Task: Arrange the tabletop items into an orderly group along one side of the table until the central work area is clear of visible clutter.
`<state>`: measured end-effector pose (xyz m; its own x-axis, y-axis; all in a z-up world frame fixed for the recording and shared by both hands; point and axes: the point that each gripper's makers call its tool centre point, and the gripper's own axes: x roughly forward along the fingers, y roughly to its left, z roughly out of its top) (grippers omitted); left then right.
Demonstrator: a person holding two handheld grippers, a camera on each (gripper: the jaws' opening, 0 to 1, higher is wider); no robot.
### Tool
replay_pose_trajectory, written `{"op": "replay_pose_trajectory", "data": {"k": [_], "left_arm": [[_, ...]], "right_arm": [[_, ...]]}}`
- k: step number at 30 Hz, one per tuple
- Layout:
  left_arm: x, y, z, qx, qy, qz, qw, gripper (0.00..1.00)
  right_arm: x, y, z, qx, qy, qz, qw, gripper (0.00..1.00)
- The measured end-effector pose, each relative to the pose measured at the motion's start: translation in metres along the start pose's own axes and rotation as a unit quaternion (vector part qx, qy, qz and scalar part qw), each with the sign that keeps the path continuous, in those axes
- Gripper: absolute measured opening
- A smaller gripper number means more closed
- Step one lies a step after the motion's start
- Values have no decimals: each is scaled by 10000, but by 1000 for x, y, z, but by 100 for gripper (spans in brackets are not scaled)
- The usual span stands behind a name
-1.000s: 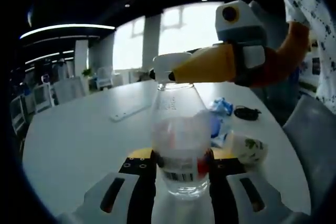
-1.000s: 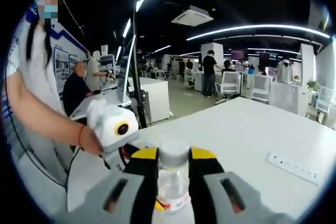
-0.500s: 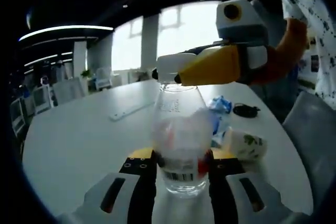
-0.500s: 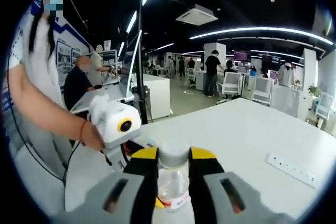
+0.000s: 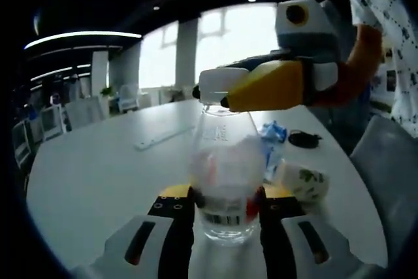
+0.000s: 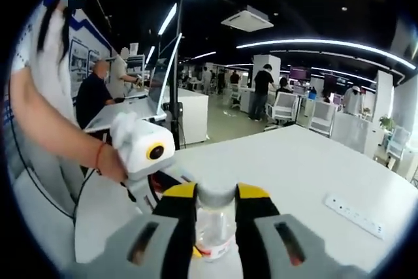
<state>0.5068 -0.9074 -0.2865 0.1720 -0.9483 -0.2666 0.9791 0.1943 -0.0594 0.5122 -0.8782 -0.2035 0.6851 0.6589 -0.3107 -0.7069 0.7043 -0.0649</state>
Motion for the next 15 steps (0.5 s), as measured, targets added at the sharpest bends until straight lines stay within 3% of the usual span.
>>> {"op": "replay_pose_trajectory", "data": {"k": [15], "left_arm": [[-2, -7, 0, -150, -74, -104, 9998, 35]], "right_arm": [[-5, 6, -2, -165, 37, -236, 9996, 19]]}}
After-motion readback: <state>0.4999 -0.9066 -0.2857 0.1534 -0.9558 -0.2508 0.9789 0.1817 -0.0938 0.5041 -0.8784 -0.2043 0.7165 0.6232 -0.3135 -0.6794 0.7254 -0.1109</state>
